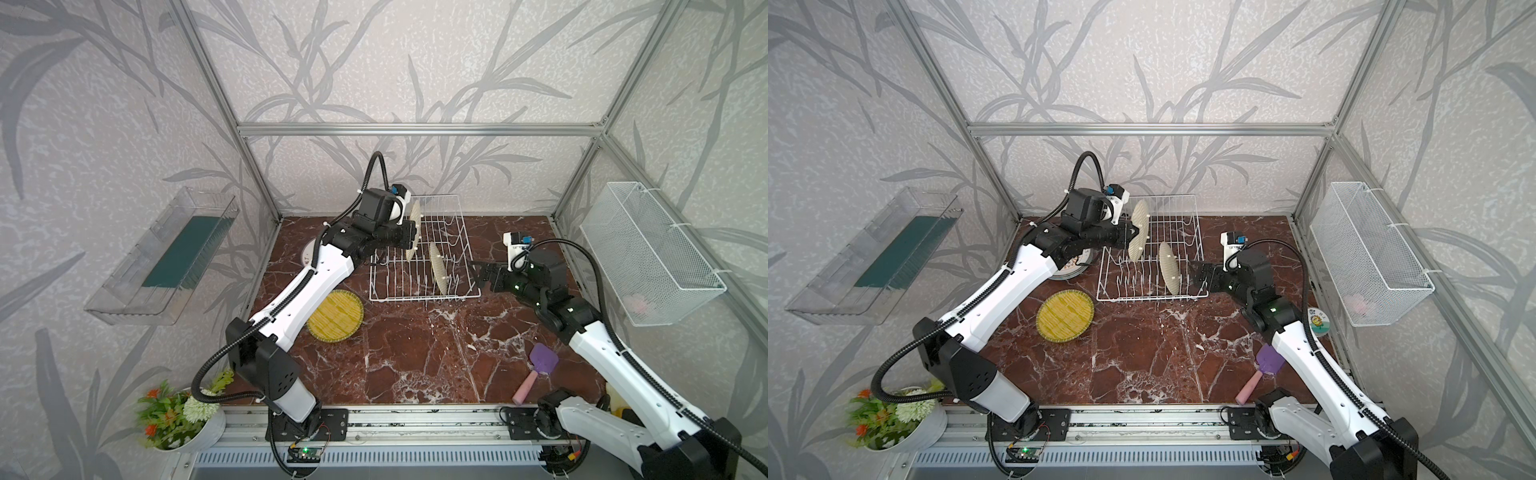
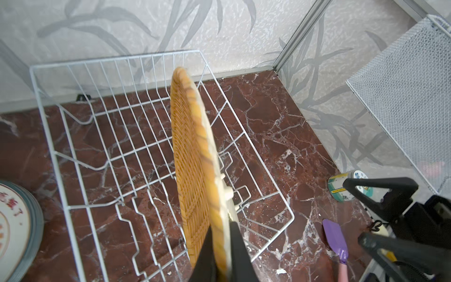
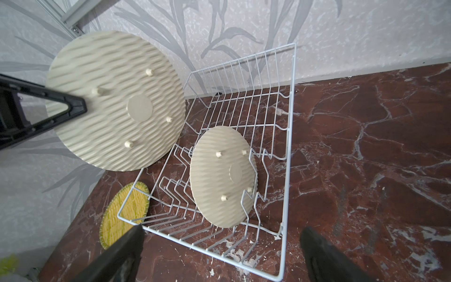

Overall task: Unload the plates from the dish rack
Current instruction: Place the plate on the plate.

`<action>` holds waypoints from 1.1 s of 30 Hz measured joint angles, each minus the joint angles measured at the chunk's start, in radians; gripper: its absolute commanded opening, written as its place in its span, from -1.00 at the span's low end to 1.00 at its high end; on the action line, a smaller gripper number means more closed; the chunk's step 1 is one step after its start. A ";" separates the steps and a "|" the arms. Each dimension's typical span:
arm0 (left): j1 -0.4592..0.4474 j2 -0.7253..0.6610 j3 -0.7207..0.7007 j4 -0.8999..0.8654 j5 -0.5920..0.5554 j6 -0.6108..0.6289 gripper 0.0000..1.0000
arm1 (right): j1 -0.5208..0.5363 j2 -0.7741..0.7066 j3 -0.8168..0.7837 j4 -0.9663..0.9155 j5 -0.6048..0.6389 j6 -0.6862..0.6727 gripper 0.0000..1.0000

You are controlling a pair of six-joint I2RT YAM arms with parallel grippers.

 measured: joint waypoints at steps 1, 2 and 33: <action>0.000 -0.011 0.000 -0.002 -0.007 0.035 -1.00 | -0.013 0.000 0.008 -0.002 -0.011 0.015 0.98; -0.001 -0.020 0.000 -0.003 -0.014 0.065 -1.00 | -0.026 0.000 0.015 -0.005 -0.021 0.027 0.98; -0.180 -0.265 -0.509 0.315 -0.172 1.204 -1.00 | -0.042 0.179 0.237 -0.006 -0.255 0.387 0.86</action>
